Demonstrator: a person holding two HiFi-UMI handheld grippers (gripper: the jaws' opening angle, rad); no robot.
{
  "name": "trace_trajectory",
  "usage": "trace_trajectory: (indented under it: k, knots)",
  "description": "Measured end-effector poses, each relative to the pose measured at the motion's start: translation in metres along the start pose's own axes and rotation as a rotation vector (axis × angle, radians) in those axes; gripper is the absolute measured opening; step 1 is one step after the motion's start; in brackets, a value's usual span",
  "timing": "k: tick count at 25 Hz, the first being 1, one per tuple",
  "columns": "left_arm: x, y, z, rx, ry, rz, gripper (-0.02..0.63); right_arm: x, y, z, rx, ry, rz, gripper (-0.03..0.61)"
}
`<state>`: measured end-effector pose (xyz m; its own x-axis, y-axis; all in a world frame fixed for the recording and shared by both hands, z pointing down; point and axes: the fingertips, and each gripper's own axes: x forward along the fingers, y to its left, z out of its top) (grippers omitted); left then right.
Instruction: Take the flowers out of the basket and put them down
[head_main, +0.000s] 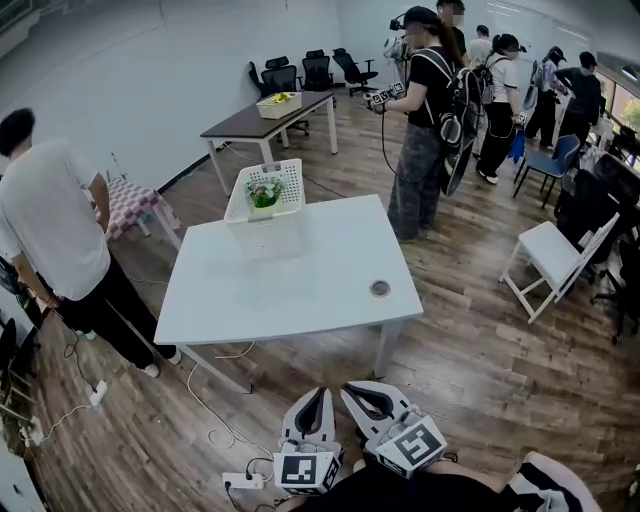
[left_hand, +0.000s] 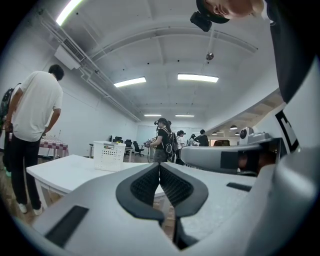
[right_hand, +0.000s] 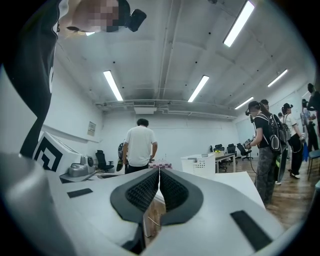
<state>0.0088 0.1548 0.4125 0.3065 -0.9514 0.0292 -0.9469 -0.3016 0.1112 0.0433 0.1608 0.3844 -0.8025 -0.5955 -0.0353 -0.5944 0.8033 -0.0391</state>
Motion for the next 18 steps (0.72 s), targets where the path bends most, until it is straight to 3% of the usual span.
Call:
trace_trajectory:
  k: [11, 18]
  knots:
    - [0.046, 0.029, 0.004, 0.008, -0.003, 0.002, 0.006, 0.044, -0.030, 0.003, -0.026, -0.014, 0.025, 0.020]
    - [0.096, 0.061, -0.001, 0.033, 0.033, 0.015, 0.006, 0.088, -0.073, 0.001, -0.020, -0.015, 0.031, 0.020]
